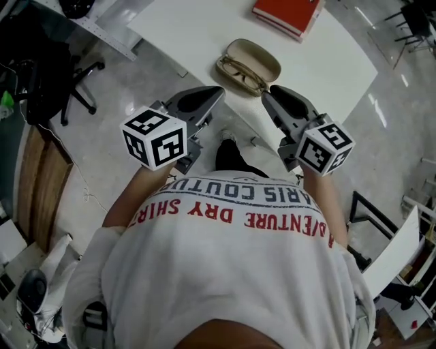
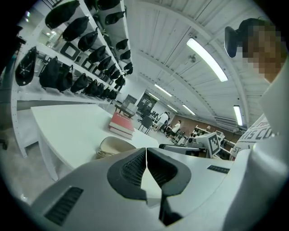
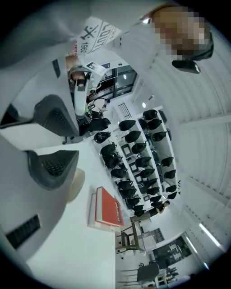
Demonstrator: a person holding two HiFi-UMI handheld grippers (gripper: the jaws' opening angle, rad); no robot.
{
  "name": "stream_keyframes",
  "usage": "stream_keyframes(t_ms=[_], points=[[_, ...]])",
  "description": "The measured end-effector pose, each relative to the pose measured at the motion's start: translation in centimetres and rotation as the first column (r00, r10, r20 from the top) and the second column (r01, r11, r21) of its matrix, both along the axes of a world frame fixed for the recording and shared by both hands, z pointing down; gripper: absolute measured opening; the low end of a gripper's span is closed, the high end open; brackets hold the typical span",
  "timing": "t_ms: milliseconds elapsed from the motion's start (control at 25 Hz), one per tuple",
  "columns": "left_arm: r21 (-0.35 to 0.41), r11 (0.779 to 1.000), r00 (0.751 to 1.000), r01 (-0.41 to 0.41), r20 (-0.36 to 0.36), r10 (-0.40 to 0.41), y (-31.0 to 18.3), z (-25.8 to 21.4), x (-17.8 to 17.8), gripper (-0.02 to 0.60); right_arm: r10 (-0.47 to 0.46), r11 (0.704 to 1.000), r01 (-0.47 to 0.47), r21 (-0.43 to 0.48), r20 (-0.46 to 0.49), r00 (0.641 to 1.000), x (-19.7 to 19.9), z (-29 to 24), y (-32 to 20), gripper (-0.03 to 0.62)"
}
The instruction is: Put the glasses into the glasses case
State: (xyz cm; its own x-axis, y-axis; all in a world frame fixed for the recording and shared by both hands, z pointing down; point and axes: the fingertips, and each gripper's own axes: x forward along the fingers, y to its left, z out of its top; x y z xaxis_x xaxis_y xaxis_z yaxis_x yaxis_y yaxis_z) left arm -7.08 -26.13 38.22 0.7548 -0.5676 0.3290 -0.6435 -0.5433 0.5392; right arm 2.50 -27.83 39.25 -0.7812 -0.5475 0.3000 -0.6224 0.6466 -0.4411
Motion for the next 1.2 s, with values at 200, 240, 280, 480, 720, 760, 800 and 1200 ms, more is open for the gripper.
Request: stream_keyframes(t_ms=[200, 240, 280, 480, 720, 760, 800, 1200], points=[[0.047, 0.998, 0.999, -0.032, -0.013, 0.032, 1.8, -1.9, 1.3, 0.029, 0.051, 0.994, -0.056, 0.096, 0.047, 0.998, 0.9, -3.6, 2.5, 0.043], [0.056, 0.998, 0.999, -0.036, -0.014, 0.036, 2.2, -2.3, 1.5, 0.029, 0.057, 0.992, -0.063, 0.107, 0.056, 0.997, 1.0, -4.1, 2.9, 0.038], [0.065, 0.997, 0.999, -0.039, -0.016, 0.04, 2.5, -2.7, 1.6, 0.029, 0.061, 0.991, -0.069, 0.114, 0.066, 0.996, 1.1, -4.5, 3.3, 0.033], [0.098, 0.994, 0.999, -0.044, -0.021, 0.046, 4.0, -4.0, 1.8, 0.029, 0.053, 0.991, -0.067, 0.113, 0.121, 0.991, 0.8, -5.7, 4.8, 0.025], [0.118, 0.992, 0.999, -0.043, -0.027, 0.047, 4.9, -4.9, 1.7, 0.029, 0.019, 0.988, -0.037, 0.148, 0.116, 0.993, -0.2, -6.7, 5.9, 0.023], [0.121, 0.992, 0.999, -0.043, -0.027, 0.047, 5.0, -5.0, 1.6, 0.029, 0.018, 0.987, -0.036, 0.154, 0.113, 0.993, -0.3, -6.8, 6.0, 0.023], [0.122, 0.992, 0.999, -0.043, -0.027, 0.046, 5.1, -5.1, 1.6, 0.029, 0.016, 0.987, -0.034, 0.159, 0.11, 0.994, -0.3, -6.9, 6.1, 0.023], [0.125, 0.991, 0.998, -0.042, -0.031, 0.046, 5.3, -5.0, 1.6, 0.029, 0.021, 0.987, -0.036, 0.156, 0.095, 0.995, -0.2, -6.6, 6.4, 0.023]])
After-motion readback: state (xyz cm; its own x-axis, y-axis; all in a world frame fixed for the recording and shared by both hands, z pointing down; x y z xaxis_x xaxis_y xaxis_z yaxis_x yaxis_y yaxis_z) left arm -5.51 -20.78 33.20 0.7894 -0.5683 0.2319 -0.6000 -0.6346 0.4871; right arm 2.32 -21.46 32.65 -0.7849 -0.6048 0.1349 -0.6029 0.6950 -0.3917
